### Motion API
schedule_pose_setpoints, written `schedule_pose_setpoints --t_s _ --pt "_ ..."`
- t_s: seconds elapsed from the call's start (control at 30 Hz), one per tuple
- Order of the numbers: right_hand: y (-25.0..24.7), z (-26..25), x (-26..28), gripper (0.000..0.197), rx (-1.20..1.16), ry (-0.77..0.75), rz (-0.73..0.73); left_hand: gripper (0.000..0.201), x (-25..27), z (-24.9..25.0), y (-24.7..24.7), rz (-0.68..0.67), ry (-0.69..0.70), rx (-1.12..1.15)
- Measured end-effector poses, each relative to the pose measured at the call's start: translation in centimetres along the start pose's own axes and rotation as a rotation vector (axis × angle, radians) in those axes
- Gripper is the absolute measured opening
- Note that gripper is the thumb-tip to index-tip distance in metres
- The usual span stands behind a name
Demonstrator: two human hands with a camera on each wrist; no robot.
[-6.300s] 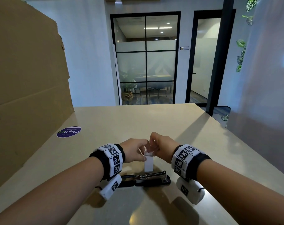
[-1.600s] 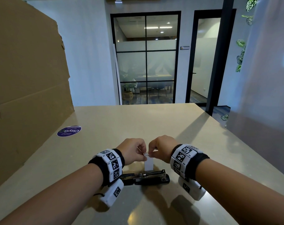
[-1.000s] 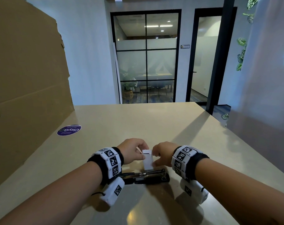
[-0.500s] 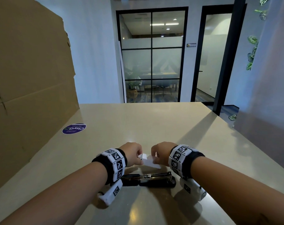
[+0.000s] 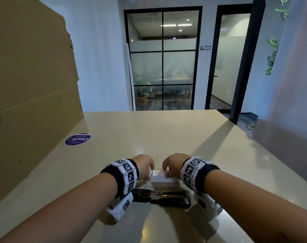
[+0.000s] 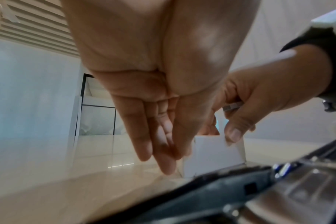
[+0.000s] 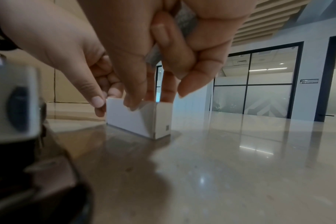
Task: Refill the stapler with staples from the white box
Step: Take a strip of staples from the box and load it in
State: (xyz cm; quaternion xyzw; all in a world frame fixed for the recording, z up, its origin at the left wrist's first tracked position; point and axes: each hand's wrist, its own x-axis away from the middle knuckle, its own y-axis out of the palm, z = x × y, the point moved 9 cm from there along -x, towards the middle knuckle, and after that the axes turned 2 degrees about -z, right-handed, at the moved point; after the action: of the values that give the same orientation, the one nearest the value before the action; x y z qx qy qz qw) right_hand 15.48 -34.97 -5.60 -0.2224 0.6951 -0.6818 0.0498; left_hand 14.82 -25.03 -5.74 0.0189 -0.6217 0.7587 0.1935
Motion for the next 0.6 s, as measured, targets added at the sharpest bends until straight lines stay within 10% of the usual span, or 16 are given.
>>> schedule_pose_setpoints --t_s 0.6 --pt "-0.24 0.02 0.20 0.023 -0.040 -0.046 0.006 0.034 -0.05 0.17 -0.31 0.013 -0.008 -0.002"
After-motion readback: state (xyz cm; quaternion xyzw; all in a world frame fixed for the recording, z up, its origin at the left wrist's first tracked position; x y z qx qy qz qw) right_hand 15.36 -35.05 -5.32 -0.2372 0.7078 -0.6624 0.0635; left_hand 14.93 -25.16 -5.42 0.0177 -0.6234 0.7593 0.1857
